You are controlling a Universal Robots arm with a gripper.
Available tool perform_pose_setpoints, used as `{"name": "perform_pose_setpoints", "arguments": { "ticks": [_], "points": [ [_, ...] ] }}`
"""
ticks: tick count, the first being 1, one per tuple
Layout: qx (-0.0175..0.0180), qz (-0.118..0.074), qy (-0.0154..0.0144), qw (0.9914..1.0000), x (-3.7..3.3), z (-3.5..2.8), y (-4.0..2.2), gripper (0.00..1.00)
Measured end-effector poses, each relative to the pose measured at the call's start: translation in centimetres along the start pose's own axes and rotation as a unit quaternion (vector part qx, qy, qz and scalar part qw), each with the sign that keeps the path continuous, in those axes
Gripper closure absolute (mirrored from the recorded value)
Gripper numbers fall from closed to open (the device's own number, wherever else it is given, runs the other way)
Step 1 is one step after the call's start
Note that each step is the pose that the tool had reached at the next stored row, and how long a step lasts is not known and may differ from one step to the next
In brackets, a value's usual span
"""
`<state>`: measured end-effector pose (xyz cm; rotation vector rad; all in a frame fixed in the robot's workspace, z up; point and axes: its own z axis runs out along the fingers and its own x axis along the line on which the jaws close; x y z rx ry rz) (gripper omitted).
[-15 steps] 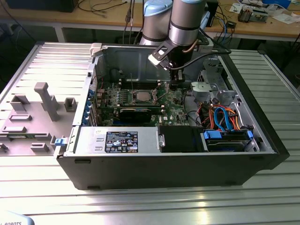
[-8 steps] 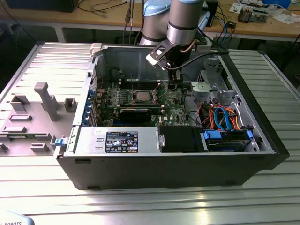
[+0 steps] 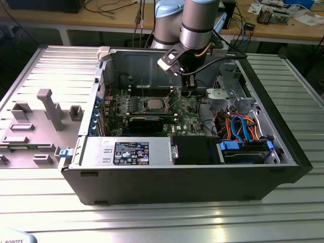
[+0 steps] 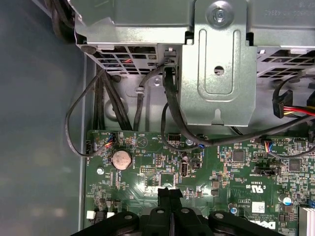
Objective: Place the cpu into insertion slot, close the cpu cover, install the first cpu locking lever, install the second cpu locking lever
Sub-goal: 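Close the cpu cover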
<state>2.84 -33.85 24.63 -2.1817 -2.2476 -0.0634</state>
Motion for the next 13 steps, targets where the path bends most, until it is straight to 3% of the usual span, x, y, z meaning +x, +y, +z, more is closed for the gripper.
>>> {"name": "perform_pose_setpoints", "arguments": {
  "ticks": [13],
  "points": [
    [0.0, 0.0, 0.0, 1.0, 0.01, -0.01, -0.35, 0.89]
  ]
}}
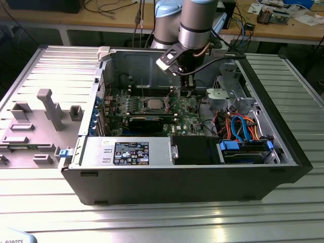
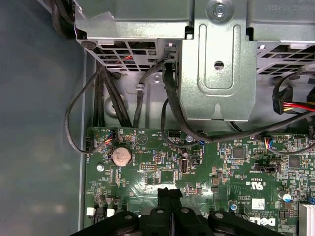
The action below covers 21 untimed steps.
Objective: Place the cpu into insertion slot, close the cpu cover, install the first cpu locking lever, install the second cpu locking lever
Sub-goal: 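Close the cpu cover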
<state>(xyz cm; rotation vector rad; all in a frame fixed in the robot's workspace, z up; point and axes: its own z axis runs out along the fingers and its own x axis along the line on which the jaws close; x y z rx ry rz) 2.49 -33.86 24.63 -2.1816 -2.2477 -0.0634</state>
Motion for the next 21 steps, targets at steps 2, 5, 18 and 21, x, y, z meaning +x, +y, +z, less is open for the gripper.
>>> {"name": "perform_pose_setpoints", "arguments": {
  "ticks": [2, 5, 18, 21],
  "points": [
    [0.0, 0.0, 0.0, 1.0, 0.0, 0.0, -0.11, 0.89],
    [0.0, 0.0, 0.0, 1.0, 0.01, 0.0, -0.21, 0.89],
    [0.0, 0.0, 0.0, 1.0, 0.03, -0.02, -0.9, 0.89],
    [0.0, 0.0, 0.0, 1.0, 0.03, -0.02, -0.95, 0.89]
  ]
}}
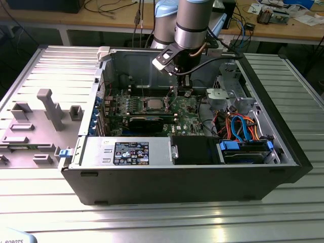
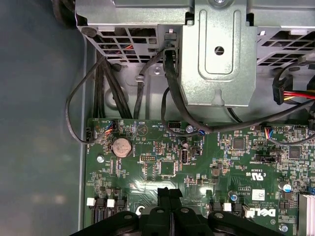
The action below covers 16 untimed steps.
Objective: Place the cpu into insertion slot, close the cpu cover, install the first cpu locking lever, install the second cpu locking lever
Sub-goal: 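Close the cpu cover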
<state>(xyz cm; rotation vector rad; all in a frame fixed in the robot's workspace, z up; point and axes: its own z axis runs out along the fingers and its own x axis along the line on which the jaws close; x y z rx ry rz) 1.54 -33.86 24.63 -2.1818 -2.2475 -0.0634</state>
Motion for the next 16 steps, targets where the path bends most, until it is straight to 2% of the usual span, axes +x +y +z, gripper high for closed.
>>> {"name": "perform_pose_setpoints", "arguments": {
  "ticks": [16],
  "points": [
    [0.0, 0.0, 0.0, 1.0, 0.01, -0.01, -0.37, 0.89]
  ]
}}
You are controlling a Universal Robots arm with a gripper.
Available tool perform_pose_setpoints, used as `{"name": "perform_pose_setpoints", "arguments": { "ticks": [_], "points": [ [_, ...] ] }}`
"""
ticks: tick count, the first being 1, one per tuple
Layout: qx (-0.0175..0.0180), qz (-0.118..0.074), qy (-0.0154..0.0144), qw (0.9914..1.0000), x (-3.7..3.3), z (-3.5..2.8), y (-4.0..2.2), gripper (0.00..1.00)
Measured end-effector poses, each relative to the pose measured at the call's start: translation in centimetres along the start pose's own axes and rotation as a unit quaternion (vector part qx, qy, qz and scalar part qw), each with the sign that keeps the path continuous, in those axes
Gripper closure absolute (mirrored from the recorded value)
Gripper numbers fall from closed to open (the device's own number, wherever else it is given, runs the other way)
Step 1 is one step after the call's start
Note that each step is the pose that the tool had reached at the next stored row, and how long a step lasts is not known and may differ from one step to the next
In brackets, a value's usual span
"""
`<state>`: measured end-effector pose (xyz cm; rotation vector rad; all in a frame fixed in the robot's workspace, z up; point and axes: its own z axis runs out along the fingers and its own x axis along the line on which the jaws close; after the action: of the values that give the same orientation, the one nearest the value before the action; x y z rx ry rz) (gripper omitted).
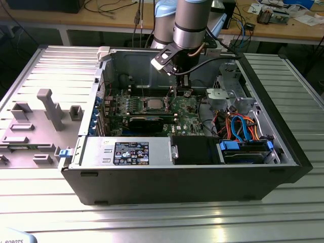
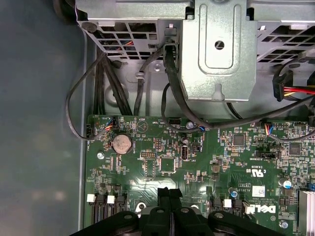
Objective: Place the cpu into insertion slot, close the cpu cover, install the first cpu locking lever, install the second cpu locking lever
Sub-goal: 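Close the cpu cover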
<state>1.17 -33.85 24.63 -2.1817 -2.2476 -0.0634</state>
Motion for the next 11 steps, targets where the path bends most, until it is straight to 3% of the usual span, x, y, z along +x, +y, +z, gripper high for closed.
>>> {"name": "perform_pose_setpoints", "arguments": {
  "ticks": [11],
  "points": [
    [0.0, 0.0, 0.0, 1.0, 0.01, -0.01, -0.47, 0.89]
  ]
}}
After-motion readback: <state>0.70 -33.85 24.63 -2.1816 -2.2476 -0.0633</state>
